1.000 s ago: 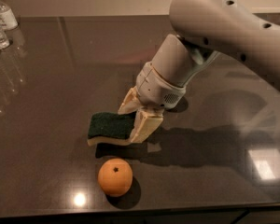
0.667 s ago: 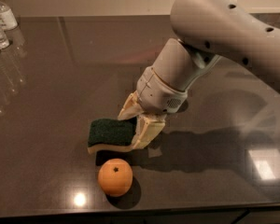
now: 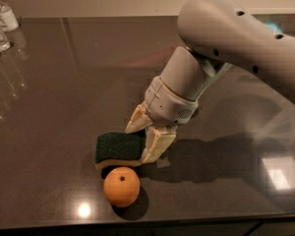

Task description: Move sponge near orange

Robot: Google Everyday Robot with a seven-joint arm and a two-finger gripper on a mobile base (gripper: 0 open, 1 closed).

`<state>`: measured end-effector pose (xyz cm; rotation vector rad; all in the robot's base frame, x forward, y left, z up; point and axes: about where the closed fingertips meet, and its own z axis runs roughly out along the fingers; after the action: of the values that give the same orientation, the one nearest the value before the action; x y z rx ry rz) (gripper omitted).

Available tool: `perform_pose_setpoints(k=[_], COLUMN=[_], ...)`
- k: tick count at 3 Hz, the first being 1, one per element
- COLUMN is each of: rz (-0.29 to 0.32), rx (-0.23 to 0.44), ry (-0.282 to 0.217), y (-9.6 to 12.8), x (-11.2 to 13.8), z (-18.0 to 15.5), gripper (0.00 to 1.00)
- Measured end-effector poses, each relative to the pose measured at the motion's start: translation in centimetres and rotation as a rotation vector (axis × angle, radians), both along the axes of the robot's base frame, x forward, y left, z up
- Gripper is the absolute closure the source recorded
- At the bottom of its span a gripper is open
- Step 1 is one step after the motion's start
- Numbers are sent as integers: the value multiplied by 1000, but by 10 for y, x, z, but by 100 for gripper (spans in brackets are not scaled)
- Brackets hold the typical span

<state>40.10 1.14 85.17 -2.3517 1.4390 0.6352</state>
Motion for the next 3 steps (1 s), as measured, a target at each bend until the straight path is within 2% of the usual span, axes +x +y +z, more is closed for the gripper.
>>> perform_pose_setpoints(k=[2, 3], rz=[22, 23], rx=[-7, -7], ry=[12, 8], y=[-2, -1], x=[5, 5], z=[-5, -4], gripper=[13, 0])
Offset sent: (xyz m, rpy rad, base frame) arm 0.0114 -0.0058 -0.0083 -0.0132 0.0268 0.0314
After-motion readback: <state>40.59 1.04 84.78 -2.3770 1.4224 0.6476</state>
